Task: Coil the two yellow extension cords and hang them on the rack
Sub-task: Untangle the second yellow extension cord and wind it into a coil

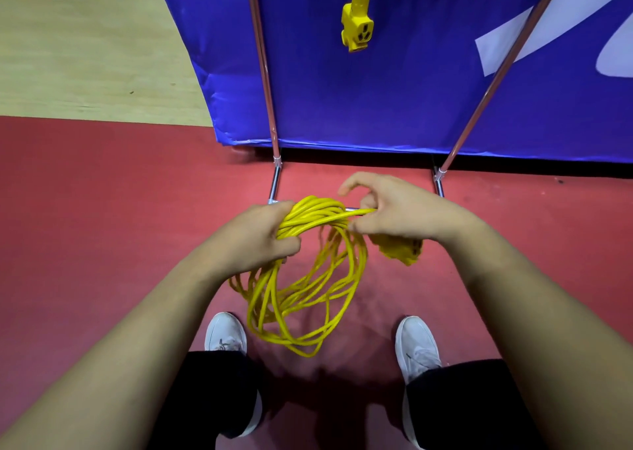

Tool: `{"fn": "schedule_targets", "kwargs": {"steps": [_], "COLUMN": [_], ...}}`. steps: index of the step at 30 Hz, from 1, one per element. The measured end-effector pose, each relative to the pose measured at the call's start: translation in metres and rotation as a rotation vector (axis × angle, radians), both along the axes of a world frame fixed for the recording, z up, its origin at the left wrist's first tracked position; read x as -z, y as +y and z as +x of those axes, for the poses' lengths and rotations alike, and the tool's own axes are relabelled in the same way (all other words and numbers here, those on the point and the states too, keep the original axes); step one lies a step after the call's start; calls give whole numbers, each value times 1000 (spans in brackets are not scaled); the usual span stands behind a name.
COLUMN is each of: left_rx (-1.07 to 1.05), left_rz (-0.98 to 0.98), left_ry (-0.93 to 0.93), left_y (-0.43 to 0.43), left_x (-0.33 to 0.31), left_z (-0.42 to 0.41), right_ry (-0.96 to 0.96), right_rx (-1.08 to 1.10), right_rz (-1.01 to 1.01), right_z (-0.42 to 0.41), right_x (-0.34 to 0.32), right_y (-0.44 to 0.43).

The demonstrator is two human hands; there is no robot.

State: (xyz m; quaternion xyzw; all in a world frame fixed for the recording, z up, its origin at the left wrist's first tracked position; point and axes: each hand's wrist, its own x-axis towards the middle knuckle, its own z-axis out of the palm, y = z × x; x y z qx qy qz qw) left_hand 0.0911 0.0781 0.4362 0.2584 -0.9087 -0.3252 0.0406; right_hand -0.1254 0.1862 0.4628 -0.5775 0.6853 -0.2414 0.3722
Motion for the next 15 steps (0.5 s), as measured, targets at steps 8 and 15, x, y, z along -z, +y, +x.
{"fn": "schedule_targets", "kwargs": {"steps": [8,15], "left_rx": [218,52], "left_rz": [-260,39], "left_ry": [-194,107], "left_y": [-4,-7], "left_x": [-5,-7], "left_z": [-1,9], "right_ry": [647,-195], "right_rx": [-45,150], "right_rz": [-473,-202], "right_z": [1,36], "right_x": [15,27], "right_y": [-15,-29]}}
